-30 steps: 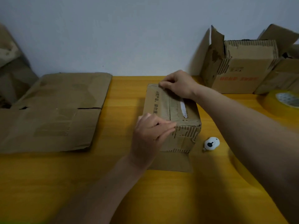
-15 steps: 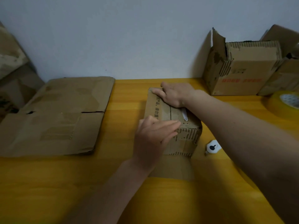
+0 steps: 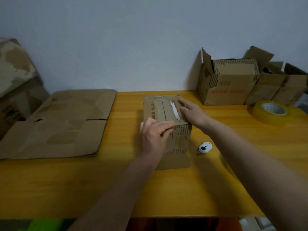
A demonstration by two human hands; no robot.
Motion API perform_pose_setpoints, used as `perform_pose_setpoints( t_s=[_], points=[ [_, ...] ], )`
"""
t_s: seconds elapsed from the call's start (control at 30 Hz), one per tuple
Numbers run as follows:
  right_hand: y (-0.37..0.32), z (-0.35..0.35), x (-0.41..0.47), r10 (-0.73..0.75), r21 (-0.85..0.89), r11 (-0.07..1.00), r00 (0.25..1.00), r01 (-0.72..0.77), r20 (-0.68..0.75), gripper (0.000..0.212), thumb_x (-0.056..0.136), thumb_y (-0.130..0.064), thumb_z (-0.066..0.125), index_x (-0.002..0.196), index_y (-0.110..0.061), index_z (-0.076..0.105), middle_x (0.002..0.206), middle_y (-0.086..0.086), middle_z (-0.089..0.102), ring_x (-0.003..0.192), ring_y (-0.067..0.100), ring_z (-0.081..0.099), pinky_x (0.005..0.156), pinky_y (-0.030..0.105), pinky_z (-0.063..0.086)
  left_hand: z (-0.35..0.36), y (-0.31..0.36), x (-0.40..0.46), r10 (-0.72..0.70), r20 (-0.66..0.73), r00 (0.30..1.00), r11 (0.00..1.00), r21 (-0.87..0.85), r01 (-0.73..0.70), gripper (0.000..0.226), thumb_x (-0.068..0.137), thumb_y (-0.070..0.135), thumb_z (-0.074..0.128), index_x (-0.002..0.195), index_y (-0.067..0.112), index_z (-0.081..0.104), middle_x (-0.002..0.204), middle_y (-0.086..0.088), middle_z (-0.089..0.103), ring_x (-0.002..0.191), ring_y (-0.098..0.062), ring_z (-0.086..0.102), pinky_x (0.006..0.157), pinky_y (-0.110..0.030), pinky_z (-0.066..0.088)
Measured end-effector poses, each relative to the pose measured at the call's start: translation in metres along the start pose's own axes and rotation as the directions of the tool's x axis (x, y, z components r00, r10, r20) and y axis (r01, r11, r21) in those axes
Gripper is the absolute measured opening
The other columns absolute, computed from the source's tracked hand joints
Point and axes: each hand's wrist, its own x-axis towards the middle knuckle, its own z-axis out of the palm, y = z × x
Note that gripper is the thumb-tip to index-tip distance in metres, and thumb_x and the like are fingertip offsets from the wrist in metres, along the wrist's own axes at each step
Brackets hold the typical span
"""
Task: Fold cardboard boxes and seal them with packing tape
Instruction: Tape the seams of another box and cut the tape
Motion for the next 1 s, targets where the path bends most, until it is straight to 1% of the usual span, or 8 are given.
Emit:
perform_pose_setpoints(
  t_s=[0.13,0.33,0.43,0.57,0.7,0.77,0.9,1.0],
  points=[
    [0.011,-0.024,-0.032,-0.02,0.059,0.998,0.996,0.026,-0.091,0.043,0.1,-0.019,0.046,0.142,-0.014,0.041,0.122,0.009,0.06,0.087,0.014,0.063,0.079,0.03,0.052,-0.002,0.012,0.009,-0.09,0.021,0.996,0.996,0.004,0.09,0.028,0.069,0.008,0.084,0.092,0.023,0.077,0.094,0.007,0.064,0.091,-0.015,0.047,0.08,-0.04,0.043],
    [0.041,-0.07,-0.075,-0.082,-0.102,0.992,0.992,0.073,-0.091,0.03,0.097,-0.015,0.053,0.126,-0.009,0.058,0.118,0.007,0.064,0.102,0.018,0.062,0.086,0.027,0.047,0.01,0.055,-0.01,0.228,0.065,0.971,0.971,-0.088,-0.222,0.02,0.087,0.009,0.065,0.105,0.013,0.072,0.098,-0.004,0.06,0.095,-0.018,0.05,0.081,-0.027,0.043],
    [0.061,-0.087,-0.102,-0.105,-0.169,0.982,0.986,0.082,-0.128,0.029,0.094,-0.01,0.056,0.123,-0.006,0.06,0.114,0.006,0.064,0.107,0.016,0.059,0.092,0.026,0.046,0.031,0.07,-0.037,0.093,0.39,0.916,0.979,-0.204,-0.013,0.025,0.091,0.012,0.063,0.115,0.014,0.069,0.102,0.0,0.058,0.098,-0.013,0.049,0.085,-0.029,0.045],
    [0.093,-0.089,-0.133,0.016,-0.377,0.924,0.99,-0.069,-0.143,0.027,0.085,-0.028,0.069,0.105,-0.011,0.064,0.101,0.005,0.065,0.094,0.018,0.058,0.078,0.028,0.044,0.058,0.07,-0.064,-0.14,0.746,0.651,0.983,0.028,0.179,0.058,0.095,0.023,0.058,0.148,0.02,0.034,0.139,-0.002,0.04,0.131,-0.018,0.035,0.11,-0.03,0.03],
    [0.1,-0.081,-0.148,0.261,-0.812,0.556,0.965,-0.179,-0.035,0.067,0.073,-0.059,0.07,0.12,-0.016,0.053,0.126,0.007,0.047,0.122,0.027,0.039,0.098,0.035,0.035,0.076,0.076,-0.063,-0.264,0.79,0.553,0.926,0.047,0.375,0.072,0.094,0.016,0.061,0.153,0.018,0.02,0.149,-0.004,0.035,0.137,-0.021,0.033,0.111,-0.038,0.034],
    [0.106,-0.077,-0.15,0.223,-0.858,0.499,0.975,-0.12,-0.007,0.048,0.084,-0.046,0.064,0.122,-0.019,0.054,0.132,0.006,0.047,0.127,0.028,0.036,0.103,0.037,0.03,0.079,0.082,-0.058,-0.319,0.783,0.535,0.837,-0.032,0.546,0.072,0.093,0.007,0.062,0.152,0.015,0.022,0.149,-0.006,0.038,0.134,-0.019,0.039,0.104,-0.035,0.042],
    [0.116,-0.087,-0.153,0.093,-0.726,0.686,0.996,-0.052,0.016,0.034,0.085,-0.032,0.068,0.118,-0.024,0.062,0.127,0.004,0.059,0.122,0.025,0.048,0.107,0.035,0.028,0.074,0.081,-0.051,-0.33,0.788,0.52,0.765,-0.099,0.636,0.067,0.095,-0.002,0.053,0.152,0.016,0.022,0.154,-0.003,0.033,0.134,-0.013,0.039,0.099,-0.028,0.043],
    [0.113,-0.094,-0.156,0.02,-0.26,0.966,0.998,-0.005,0.054,0.023,0.074,-0.02,0.08,0.096,-0.018,0.071,0.101,0.005,0.068,0.096,0.018,0.06,0.086,0.034,0.044,0.065,0.081,-0.04,-0.318,0.766,0.559,0.796,-0.105,0.597,0.066,0.094,-0.01,0.043,0.152,0.016,0.024,0.157,-0.001,0.03,0.142,-0.016,0.031,0.112,-0.03,0.033]
  ],
)
